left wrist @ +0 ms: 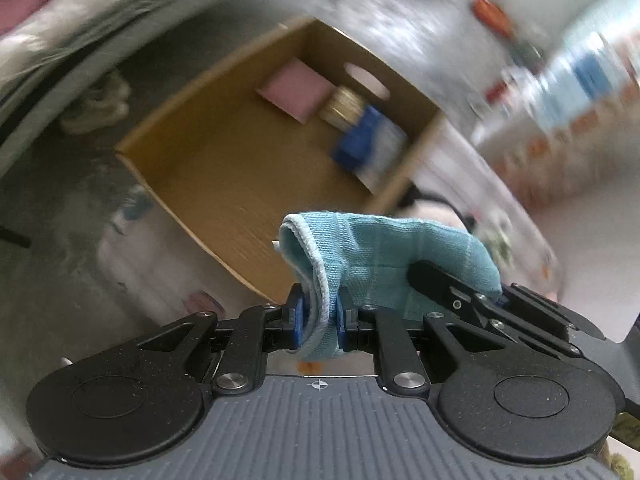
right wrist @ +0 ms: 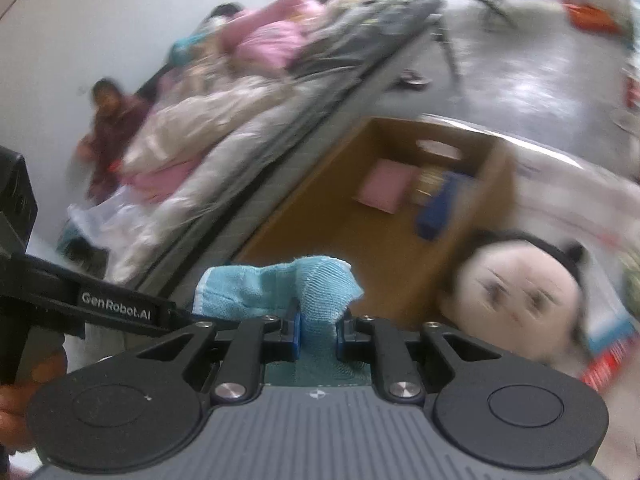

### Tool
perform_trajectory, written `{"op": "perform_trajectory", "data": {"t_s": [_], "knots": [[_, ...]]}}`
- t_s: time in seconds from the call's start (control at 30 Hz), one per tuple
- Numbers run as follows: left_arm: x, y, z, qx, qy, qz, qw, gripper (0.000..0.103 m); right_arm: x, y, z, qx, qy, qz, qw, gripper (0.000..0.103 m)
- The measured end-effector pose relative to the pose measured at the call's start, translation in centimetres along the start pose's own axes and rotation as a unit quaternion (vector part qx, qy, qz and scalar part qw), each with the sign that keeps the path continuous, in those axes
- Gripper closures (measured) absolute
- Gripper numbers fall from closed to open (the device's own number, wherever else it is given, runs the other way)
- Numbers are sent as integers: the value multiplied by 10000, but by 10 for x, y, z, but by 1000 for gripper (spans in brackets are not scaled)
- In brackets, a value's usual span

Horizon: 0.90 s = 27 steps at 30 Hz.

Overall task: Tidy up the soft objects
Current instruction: 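Carry the folded towel with both tools over to the cardboard box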

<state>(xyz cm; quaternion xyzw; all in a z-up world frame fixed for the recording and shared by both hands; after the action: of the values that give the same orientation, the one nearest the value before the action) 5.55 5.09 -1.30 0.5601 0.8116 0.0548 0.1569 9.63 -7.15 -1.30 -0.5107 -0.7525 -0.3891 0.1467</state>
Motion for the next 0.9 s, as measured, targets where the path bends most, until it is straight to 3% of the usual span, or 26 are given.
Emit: {"op": "perform_trajectory", "data": {"t_s": [0.27,0.67,0.9], "knots": [[76,42,27,-446,-7,-694,9966,89,50,42,92,166,-175,-1160,9930,86],[140,117,110,-400,24,-399,9984,89,38,93,217,555,-840,-1439,9845,86],[153,129,162,-36,311,-132,9994,89,26,104,292,1115,-941,-2031,9682,86]]}}
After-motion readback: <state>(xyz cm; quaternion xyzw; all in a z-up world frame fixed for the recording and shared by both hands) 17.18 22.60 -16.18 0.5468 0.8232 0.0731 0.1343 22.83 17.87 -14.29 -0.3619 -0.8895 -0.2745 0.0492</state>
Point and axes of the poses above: each gripper's, at about its wrist camera, not at the fingertips, and z roughly the way its jaws point, x to its left, y to its top, the point moved 4 cm from there along z, roughly the way its jaws point, and after that the axes turned 13 degrees about z, right-handed, at the moved point
